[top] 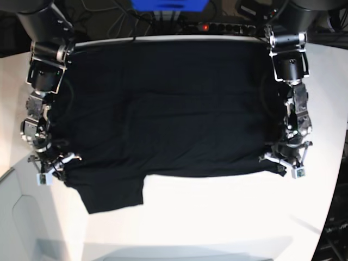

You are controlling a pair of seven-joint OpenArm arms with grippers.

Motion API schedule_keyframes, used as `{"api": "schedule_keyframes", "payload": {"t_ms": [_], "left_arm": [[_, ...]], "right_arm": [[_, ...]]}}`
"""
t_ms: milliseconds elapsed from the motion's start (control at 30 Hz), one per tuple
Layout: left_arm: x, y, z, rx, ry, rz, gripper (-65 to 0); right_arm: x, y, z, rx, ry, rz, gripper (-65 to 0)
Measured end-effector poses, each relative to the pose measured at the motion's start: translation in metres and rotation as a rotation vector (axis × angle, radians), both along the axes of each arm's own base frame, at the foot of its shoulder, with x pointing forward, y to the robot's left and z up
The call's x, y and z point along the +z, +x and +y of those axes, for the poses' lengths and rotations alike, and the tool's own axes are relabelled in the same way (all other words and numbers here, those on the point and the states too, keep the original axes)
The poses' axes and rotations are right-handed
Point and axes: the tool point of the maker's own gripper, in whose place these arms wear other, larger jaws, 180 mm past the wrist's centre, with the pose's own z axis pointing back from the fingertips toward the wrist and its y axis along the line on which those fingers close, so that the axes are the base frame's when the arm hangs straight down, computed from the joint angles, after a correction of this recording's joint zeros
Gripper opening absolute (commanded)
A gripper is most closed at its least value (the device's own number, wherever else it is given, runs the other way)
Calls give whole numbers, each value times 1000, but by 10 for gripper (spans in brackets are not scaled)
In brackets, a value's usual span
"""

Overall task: Fold the T-shirt properly
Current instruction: 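Grasp the hem corners with both grippers and lift the hem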

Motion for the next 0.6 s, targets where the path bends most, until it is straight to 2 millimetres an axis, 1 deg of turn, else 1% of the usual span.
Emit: {"api": "schedule_keyframes", "payload": {"t_ms": [67, 167, 233, 333, 367, 467, 567, 600], "left_arm": [[3, -9, -5, -22, 12, -14, -650], [-2, -34, 2, 4, 12, -1, -650], [6, -48, 13, 45, 14, -28, -650], [23, -60, 22, 67, 32, -78, -650], [26, -65, 24, 72, 39, -86, -650], [31, -78, 20, 53, 60, -90, -650], [32, -94, 20, 52, 76, -78, -650], [37, -97, 19, 58, 79, -91, -650]], "right_arm": [[11, -7, 3, 12, -25, -42, -650], [17, -21, 6, 29, -66, -61, -650], [23, -32, 10, 42, -84, -82, -650], [28, -46, 14, 58, -108, -101, -650], [30, -50, 14, 54, -115, -107, -650], [40, -67, 7, 14, -101, -147, -650], [42, -84, 1, -19, -69, -154, -650], [45, -89, 2, -20, -65, -164, -650]]}}
